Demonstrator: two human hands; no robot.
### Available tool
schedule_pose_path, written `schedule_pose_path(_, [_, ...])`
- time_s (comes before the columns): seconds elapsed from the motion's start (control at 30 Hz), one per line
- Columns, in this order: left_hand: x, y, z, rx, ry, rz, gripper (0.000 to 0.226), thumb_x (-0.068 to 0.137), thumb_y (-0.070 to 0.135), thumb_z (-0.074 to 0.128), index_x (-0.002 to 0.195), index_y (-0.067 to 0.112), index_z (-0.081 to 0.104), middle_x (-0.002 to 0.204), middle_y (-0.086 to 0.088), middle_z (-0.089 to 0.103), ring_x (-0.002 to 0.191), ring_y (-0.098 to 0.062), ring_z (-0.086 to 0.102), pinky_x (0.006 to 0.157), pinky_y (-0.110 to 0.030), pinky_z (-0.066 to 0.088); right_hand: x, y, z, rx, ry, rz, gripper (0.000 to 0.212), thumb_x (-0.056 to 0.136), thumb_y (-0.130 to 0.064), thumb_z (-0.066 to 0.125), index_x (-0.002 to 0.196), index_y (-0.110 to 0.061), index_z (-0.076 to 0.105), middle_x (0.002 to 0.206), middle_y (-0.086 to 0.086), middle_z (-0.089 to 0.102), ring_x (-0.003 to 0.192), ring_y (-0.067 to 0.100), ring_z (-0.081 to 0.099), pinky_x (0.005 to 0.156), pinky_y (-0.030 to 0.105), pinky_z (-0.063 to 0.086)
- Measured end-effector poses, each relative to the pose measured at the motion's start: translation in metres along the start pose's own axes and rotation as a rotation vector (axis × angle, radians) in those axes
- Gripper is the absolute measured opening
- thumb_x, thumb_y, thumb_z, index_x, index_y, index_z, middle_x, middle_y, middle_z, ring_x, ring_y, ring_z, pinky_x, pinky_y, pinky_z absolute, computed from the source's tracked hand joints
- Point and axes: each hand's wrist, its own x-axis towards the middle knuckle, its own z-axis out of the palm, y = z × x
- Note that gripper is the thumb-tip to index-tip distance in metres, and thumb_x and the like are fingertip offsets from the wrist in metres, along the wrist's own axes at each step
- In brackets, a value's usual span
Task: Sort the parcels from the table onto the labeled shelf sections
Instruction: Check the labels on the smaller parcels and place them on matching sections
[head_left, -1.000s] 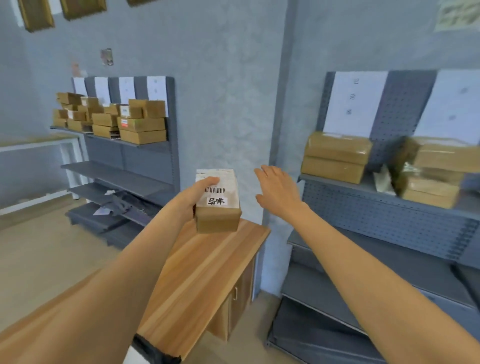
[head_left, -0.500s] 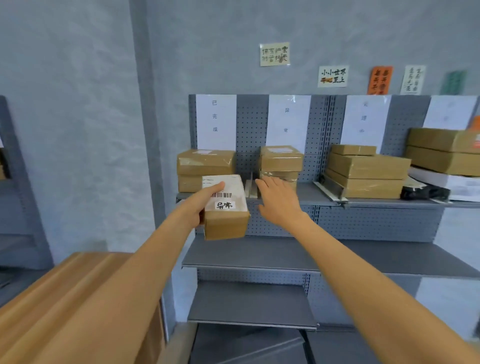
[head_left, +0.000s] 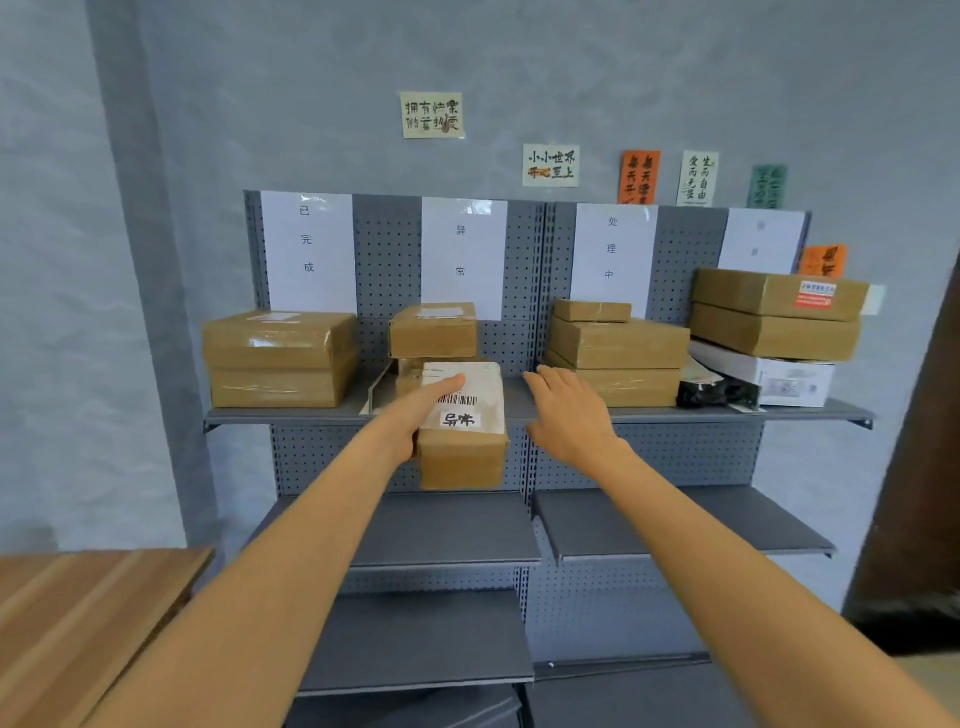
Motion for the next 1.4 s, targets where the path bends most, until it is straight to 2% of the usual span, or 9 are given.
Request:
schedule_pose_path(0.23, [0.038, -0.003, 0.039, 0.03, -0.014, -0.027, 0.013, 0.088, 0.031, 0.069, 0.09, 0.018, 0.066, 0.067, -0.001, 0.074, 0.056, -0.013, 0.069, 0.056, -0.027, 0.055, -0.002, 0.051, 0.018, 0.016, -0.017, 0.051, 0.062, 0.094, -0.025, 0.056, 0.148, -0.01, 0.029, 0.149, 0.008, 0.035, 0.137, 0.026, 0.032, 0.111, 0.032, 0.026])
schedule_pose_path(0.37, [0.072, -0.008, 0.055, 0.049, -0.004, -0.045, 0.016, 0.087, 0.032, 0.07, 0.089, 0.017, 0.066, 0.067, -0.002, 0.074, 0.054, -0.013, 0.068, 0.066, -0.03, 0.054, 0.008, 0.072, 0.032, 0.003, -0.036, 0.072, 0.06, 0.091, -0.023, 0.057, 0.145, -0.009, 0.034, 0.144, 0.008, 0.041, 0.132, 0.028, 0.038, 0.11, 0.034, 0.03])
schedule_pose_path(0.57, [0.137, -0.021, 0.071, 0.036, -0.012, -0.073, 0.027, 0.084, 0.033, 0.073, 0.101, 0.013, 0.067, 0.096, -0.009, 0.074, 0.072, -0.02, 0.069, 0.071, -0.034, 0.055, 0.037, 0.103, 0.062, -0.015, -0.057, 0.083, 0.061, 0.092, -0.023, 0.057, 0.146, -0.011, 0.031, 0.144, 0.007, 0.041, 0.132, 0.027, 0.038, 0.108, 0.034, 0.031])
schedule_pose_path(0.63, [0.162, -0.022, 0.077, 0.037, -0.012, -0.078, 0.028, 0.083, 0.033, 0.075, 0.1, 0.012, 0.067, 0.099, -0.01, 0.074, 0.074, -0.021, 0.069, 0.071, -0.035, 0.056, 0.052, 0.112, 0.073, -0.026, -0.065, 0.076, 0.06, 0.093, -0.023, 0.055, 0.146, -0.011, 0.03, 0.142, 0.007, 0.042, 0.13, 0.027, 0.039, 0.106, 0.034, 0.032])
schedule_pose_path(0.77, [0.213, -0.019, 0.082, 0.032, 0.01, -0.093, 0.03, 0.082, 0.033, 0.075, 0.102, 0.011, 0.067, 0.096, -0.01, 0.074, 0.074, -0.021, 0.069, 0.072, -0.035, 0.056, 0.093, 0.127, 0.098, -0.016, -0.056, 0.066, 0.055, 0.093, -0.016, 0.048, 0.145, -0.011, 0.034, 0.14, 0.007, 0.044, 0.127, 0.028, 0.042, 0.105, 0.033, 0.032])
schedule_pose_path(0.9, [0.258, -0.013, 0.085, 0.036, 0.024, -0.108, 0.037, 0.082, 0.033, 0.075, 0.109, 0.01, 0.065, 0.094, -0.01, 0.073, 0.07, -0.02, 0.068, 0.065, -0.033, 0.056, 0.134, 0.137, 0.12, -0.028, -0.083, 0.031, 0.061, 0.092, -0.019, 0.054, 0.148, -0.011, 0.029, 0.149, 0.009, 0.037, 0.136, 0.028, 0.034, 0.111, 0.034, 0.027])
schedule_pose_path(1.1, [0.304, -0.009, 0.088, 0.033, 0.059, -0.119, 0.037, 0.083, 0.033, 0.075, 0.11, 0.01, 0.064, 0.09, -0.008, 0.073, 0.069, -0.019, 0.067, 0.06, -0.032, 0.054, 0.172, 0.147, 0.148, 0.0, -0.094, 0.0, 0.062, 0.092, -0.019, 0.055, 0.147, -0.009, 0.03, 0.148, 0.01, 0.037, 0.137, 0.028, 0.032, 0.113, 0.035, 0.026])
schedule_pose_path(1.2, [0.317, -0.01, 0.09, 0.035, 0.081, -0.145, 0.032, 0.084, 0.033, 0.073, 0.105, 0.011, 0.065, 0.076, -0.005, 0.072, 0.065, -0.017, 0.066, 0.055, -0.029, 0.052, 0.184, 0.152, 0.158, 0.012, -0.104, -0.013, 0.059, 0.091, -0.019, 0.055, 0.145, -0.01, 0.033, 0.146, 0.009, 0.039, 0.136, 0.027, 0.033, 0.112, 0.035, 0.028])
schedule_pose_path(1.4, [0.34, -0.007, 0.092, 0.021, 0.122, -0.152, 0.023, 0.085, 0.029, 0.073, 0.097, 0.01, 0.067, 0.058, -0.003, 0.071, 0.061, -0.016, 0.067, 0.062, -0.03, 0.055, 0.205, 0.163, 0.172, 0.05, -0.045, -0.08, 0.055, 0.095, -0.018, 0.051, 0.146, -0.01, 0.033, 0.146, 0.008, 0.041, 0.135, 0.026, 0.035, 0.111, 0.034, 0.029])
